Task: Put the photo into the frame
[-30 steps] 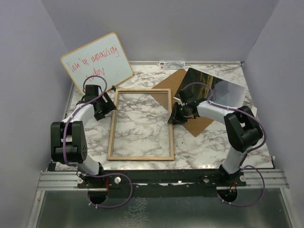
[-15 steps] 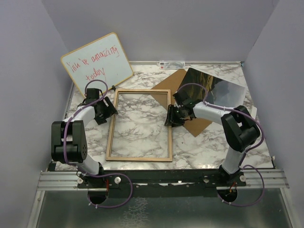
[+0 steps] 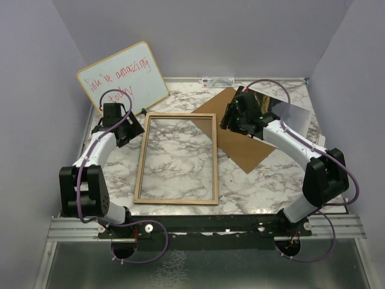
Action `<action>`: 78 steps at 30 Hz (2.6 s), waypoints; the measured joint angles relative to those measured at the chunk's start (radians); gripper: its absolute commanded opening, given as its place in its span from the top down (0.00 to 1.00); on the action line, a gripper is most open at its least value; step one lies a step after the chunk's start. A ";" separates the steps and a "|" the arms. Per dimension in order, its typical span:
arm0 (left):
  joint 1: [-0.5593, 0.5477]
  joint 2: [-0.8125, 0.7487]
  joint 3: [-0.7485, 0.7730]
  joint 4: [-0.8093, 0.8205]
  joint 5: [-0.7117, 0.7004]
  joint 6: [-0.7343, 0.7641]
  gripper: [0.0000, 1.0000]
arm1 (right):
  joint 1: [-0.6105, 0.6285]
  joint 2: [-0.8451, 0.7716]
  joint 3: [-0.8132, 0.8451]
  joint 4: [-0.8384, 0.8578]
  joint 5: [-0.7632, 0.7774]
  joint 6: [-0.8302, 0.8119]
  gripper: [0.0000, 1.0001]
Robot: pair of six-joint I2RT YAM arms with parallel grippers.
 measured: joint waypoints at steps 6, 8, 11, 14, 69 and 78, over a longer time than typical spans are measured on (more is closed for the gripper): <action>-0.007 -0.042 0.084 0.004 0.000 0.003 0.16 | -0.210 -0.005 0.040 -0.006 0.054 -0.038 0.30; -0.022 -0.034 0.119 0.016 0.014 -0.007 0.15 | -0.277 0.002 0.042 -0.007 0.055 -0.063 0.28; -0.094 -0.005 0.168 0.053 0.030 -0.029 0.15 | -0.338 0.047 0.072 -0.011 0.058 -0.134 0.28; -0.194 0.059 0.221 0.099 0.050 -0.055 0.16 | -0.338 0.129 0.121 0.007 0.015 -0.261 0.27; -0.470 0.628 0.712 0.244 0.244 -0.231 0.16 | -0.365 0.184 0.161 0.199 0.011 -0.296 0.30; -0.618 0.834 0.960 0.308 0.273 -0.276 0.16 | -0.671 0.120 -0.084 0.061 0.051 -0.099 0.26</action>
